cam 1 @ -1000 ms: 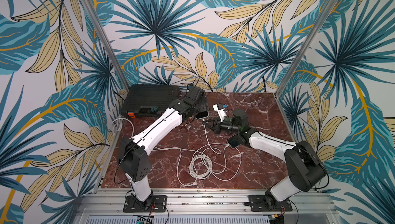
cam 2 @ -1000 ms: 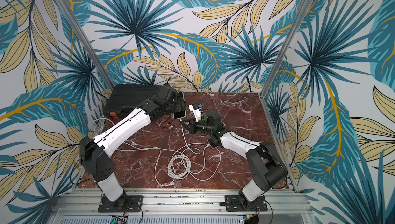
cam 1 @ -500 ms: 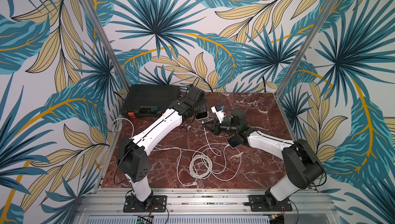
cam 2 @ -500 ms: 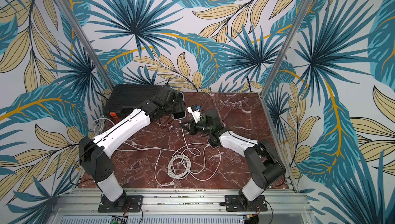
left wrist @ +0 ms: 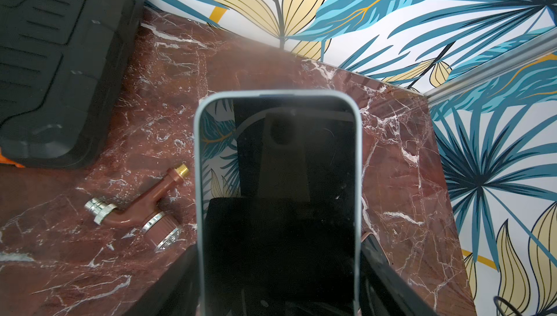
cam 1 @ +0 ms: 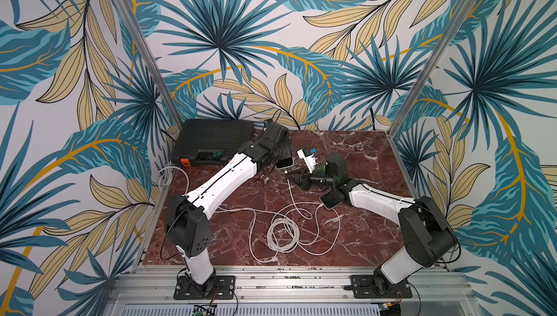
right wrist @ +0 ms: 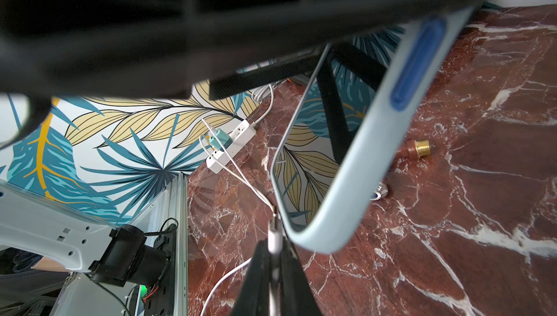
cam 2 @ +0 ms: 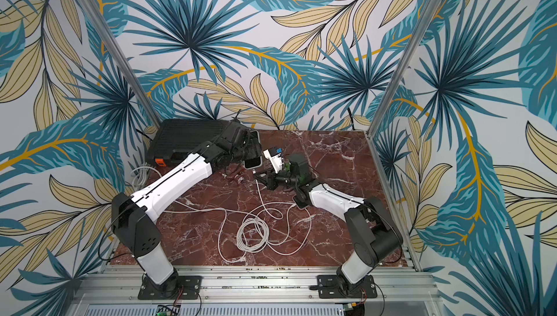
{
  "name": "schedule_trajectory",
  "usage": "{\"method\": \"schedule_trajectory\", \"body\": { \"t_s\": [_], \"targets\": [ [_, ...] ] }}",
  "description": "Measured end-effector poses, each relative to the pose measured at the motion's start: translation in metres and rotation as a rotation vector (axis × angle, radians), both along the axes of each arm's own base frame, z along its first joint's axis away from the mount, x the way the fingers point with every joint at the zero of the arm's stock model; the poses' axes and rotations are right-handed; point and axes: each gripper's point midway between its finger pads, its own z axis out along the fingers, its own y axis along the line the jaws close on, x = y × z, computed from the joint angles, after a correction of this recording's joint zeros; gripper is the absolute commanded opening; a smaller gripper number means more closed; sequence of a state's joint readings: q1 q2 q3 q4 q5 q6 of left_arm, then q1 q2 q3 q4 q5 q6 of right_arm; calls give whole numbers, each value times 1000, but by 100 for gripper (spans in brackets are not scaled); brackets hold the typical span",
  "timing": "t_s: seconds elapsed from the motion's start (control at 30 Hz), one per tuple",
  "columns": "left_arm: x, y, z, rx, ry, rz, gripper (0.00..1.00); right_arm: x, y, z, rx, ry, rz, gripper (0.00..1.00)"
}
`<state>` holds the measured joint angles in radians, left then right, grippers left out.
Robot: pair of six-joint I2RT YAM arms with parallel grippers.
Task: Plug the charging cable into the phone
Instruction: Insert the charging cable into the phone.
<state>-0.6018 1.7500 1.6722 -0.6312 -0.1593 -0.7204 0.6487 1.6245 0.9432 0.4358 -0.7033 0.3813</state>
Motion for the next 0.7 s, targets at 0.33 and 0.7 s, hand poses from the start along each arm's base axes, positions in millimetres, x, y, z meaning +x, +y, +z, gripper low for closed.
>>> {"method": "schedule_trajectory", "body": {
  "t_s": [0.33, 0.7],
  "targets": [
    [0, -1, 2, 1, -9, -8, 25, 1, 1, 3, 6, -2, -1, 0],
    [-7, 4, 9, -10, -30, -10, 25, 2, 3, 4, 25, 15, 2, 0]
  ]
}}
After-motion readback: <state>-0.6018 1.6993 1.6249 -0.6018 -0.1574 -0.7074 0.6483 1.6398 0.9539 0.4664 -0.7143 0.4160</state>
